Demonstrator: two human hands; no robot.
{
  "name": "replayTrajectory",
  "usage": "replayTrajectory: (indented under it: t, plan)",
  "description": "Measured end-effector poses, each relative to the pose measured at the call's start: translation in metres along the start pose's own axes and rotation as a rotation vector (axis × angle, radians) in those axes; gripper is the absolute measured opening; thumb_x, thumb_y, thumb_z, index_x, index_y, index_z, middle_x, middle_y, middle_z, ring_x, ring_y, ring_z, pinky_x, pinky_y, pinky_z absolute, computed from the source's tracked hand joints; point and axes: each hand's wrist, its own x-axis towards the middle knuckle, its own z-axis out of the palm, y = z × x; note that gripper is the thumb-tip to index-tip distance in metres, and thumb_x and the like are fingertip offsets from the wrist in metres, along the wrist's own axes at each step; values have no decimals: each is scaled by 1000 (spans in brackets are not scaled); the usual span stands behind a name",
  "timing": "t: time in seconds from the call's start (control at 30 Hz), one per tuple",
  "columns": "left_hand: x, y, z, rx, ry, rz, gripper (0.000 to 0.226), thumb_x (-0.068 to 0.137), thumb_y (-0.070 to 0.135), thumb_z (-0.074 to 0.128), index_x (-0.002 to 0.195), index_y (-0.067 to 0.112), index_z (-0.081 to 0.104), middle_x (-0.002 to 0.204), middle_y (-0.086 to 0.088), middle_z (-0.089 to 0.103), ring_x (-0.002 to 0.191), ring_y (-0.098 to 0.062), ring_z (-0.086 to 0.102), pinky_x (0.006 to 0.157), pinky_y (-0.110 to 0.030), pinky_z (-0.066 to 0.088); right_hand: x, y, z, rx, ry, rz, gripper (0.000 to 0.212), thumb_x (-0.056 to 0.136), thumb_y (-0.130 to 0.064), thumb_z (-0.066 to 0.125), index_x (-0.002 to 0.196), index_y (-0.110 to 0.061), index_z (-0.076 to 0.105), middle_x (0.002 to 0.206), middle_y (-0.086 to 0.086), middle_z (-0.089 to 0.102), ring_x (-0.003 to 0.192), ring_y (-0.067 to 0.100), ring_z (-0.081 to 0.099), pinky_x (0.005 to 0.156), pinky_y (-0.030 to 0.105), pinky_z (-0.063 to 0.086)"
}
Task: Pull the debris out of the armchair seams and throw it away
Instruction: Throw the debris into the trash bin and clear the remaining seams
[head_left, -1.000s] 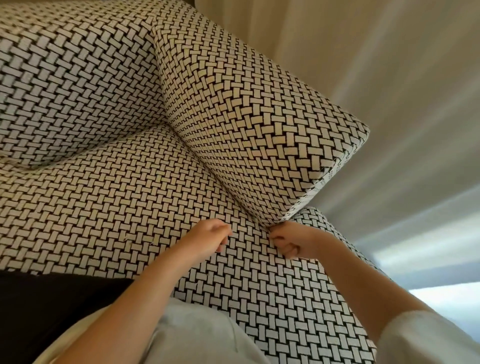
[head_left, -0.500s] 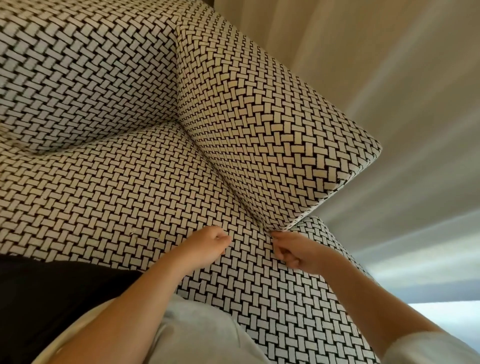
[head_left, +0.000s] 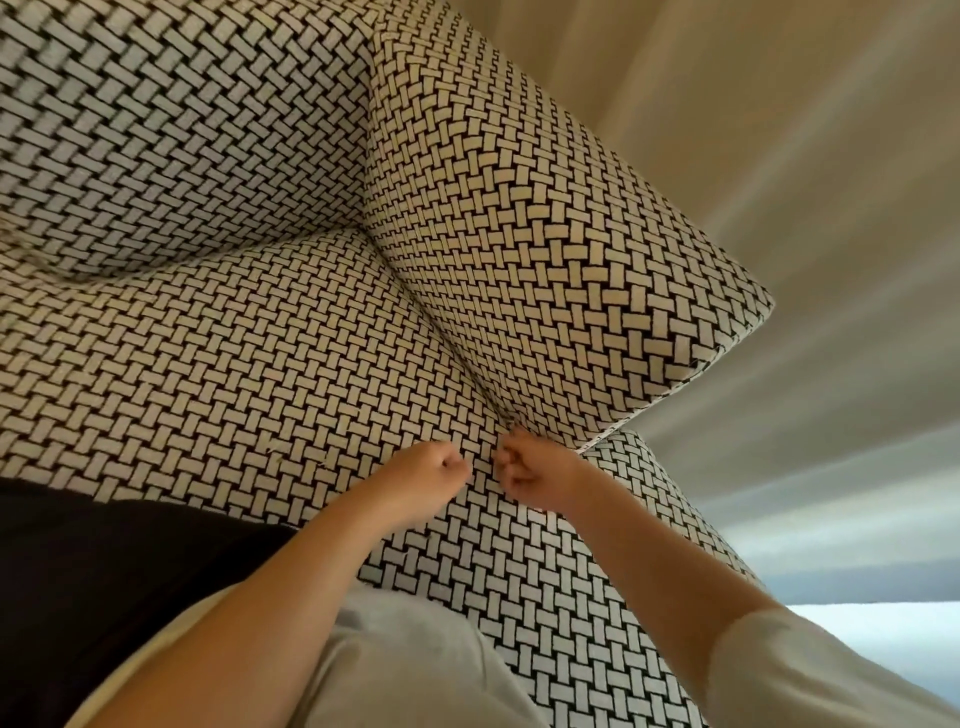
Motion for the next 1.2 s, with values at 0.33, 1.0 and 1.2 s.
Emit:
replayTrajectory:
  t: [0.33, 1.0, 1.2]
  plan:
    - [-10, -10, -15, -47, 38, -18, 26, 96, 34, 37, 108, 21, 55, 100, -3, 63, 87, -17, 59, 81, -33, 49, 15, -12, 32, 264, 270, -16, 7, 89, -5, 56, 84, -2, 52, 35, 0, 36, 19, 10, 37, 35, 18, 46]
    - [-14, -16, -19, 66, -12, 26, 26, 98, 33, 36, 109, 16, 53, 91, 1, 57, 83, -11, 53, 88, -31, 48, 13, -26, 24, 28, 174, 183, 29, 98, -29, 42, 87, -2, 46, 44, 3, 50, 25, 4, 27, 41, 17, 50]
    - [-21, -15, -17, 80, -46, 20, 33, 98, 35, 35, 118, 16, 53, 102, 2, 57, 92, -12, 54, 79, -26, 43, 27, -18, 38, 594, 302, -13, 16, 96, -14, 41, 89, -5, 52, 60, 3, 45, 30, 12, 41, 41, 20, 50]
